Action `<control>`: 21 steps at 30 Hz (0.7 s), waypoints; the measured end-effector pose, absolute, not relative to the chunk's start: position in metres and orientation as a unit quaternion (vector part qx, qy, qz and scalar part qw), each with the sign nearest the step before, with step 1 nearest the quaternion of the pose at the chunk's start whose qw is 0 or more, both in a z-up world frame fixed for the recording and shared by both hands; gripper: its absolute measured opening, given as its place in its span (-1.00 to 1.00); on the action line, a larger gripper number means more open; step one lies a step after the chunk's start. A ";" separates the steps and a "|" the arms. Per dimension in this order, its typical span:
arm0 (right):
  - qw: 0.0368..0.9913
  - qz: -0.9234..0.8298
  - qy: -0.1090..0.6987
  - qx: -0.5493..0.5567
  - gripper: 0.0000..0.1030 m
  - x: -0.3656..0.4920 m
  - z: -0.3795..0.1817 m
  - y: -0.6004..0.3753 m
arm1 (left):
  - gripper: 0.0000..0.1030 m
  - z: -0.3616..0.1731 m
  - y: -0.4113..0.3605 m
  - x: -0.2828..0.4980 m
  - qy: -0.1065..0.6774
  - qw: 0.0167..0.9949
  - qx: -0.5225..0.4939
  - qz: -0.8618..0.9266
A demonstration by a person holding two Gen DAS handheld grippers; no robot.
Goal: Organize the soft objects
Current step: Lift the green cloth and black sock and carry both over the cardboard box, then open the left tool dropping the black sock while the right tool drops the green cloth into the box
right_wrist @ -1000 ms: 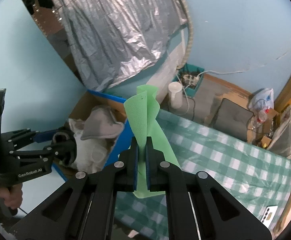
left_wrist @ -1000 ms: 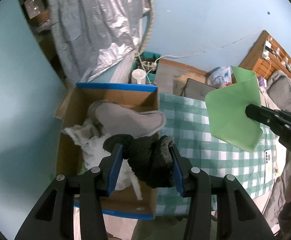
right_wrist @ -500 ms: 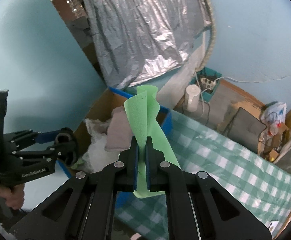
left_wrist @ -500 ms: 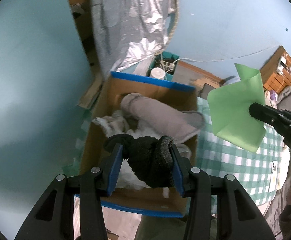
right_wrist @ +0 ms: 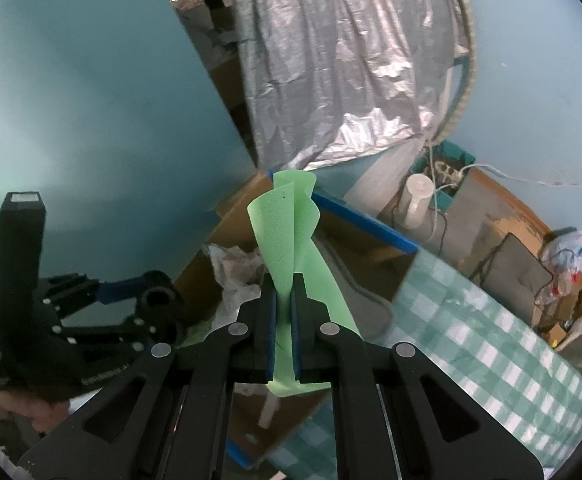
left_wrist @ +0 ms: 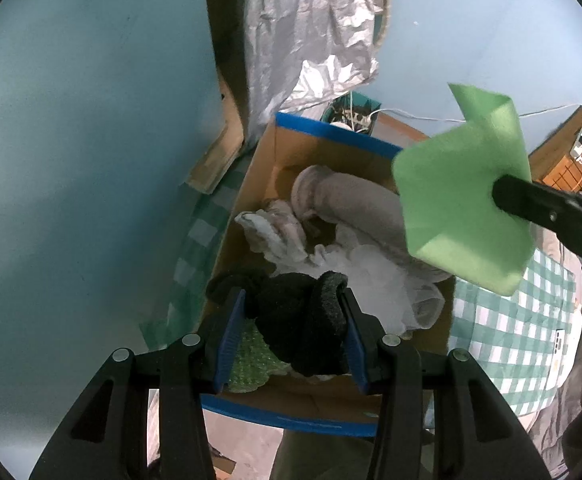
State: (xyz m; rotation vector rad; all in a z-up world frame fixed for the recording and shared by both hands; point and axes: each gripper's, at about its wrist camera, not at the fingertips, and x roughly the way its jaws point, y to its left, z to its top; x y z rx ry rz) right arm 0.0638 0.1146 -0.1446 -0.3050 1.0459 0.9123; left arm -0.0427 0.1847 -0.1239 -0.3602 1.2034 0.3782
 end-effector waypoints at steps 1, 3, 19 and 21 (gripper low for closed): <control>0.756 0.420 0.481 -0.144 -0.89 0.063 -0.147 0.122 | -0.08 -0.126 0.186 -0.043 0.561 0.791 -0.170 0.175; 0.754 0.420 0.482 -0.151 -0.89 0.062 -0.151 0.131 | -0.07 -0.131 0.190 -0.044 0.563 0.789 -0.174 0.171; 0.745 0.411 0.498 -0.171 -0.35 0.063 -0.170 0.158 | 0.52 -0.153 0.200 -0.040 0.581 0.777 -0.180 0.163; 0.749 0.407 0.495 -0.169 -0.24 0.063 -0.168 0.156 | 0.52 -0.151 0.200 -0.042 0.581 0.777 -0.178 0.164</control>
